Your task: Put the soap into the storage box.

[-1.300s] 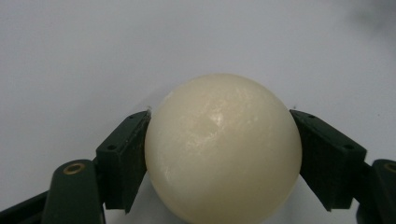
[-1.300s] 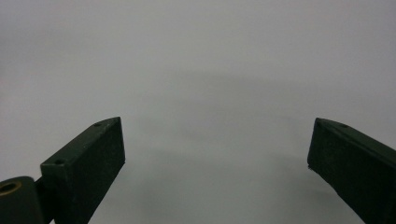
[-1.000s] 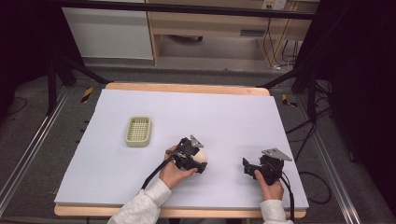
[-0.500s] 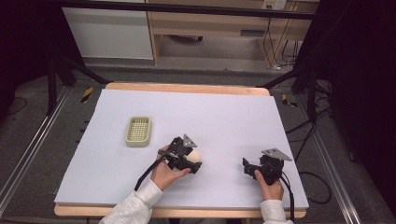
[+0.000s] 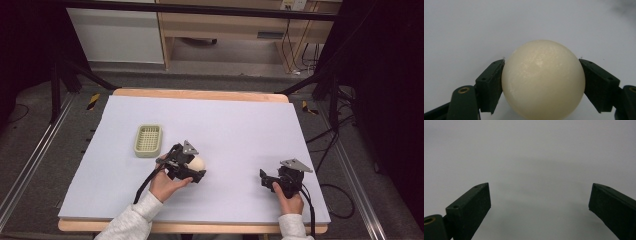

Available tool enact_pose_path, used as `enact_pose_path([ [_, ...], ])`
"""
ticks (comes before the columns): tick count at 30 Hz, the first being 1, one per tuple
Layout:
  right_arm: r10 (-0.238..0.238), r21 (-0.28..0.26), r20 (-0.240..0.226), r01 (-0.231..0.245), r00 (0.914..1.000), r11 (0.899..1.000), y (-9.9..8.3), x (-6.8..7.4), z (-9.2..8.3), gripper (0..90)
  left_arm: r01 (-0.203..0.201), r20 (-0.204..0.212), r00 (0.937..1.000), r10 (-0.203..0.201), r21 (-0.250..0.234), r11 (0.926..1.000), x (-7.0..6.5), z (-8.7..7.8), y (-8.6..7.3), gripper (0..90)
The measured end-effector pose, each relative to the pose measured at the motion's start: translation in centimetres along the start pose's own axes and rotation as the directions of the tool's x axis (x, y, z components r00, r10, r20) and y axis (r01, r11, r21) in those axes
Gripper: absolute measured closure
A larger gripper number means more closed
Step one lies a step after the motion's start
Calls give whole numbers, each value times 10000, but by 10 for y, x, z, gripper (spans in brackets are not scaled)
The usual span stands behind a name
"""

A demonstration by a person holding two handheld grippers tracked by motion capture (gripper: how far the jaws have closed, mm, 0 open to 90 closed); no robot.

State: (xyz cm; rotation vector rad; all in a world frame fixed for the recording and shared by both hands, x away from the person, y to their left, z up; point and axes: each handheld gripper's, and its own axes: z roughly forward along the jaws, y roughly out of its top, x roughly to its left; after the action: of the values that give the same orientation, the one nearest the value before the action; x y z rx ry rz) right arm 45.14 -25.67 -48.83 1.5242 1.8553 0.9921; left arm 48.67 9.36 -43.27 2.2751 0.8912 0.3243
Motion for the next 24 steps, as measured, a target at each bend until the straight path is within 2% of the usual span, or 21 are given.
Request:
enact_pose_path([
  [12,11,5,15,-11,10000,10000,0,0,0,45,284,-300,9991,-286,-89,9996,20,-13,-10,239],
  [24,-61,-53,63,61,10000,10000,0,1,-1,44,612,-640,9959,-634,-356,9975,42,-25,-11,239],
])
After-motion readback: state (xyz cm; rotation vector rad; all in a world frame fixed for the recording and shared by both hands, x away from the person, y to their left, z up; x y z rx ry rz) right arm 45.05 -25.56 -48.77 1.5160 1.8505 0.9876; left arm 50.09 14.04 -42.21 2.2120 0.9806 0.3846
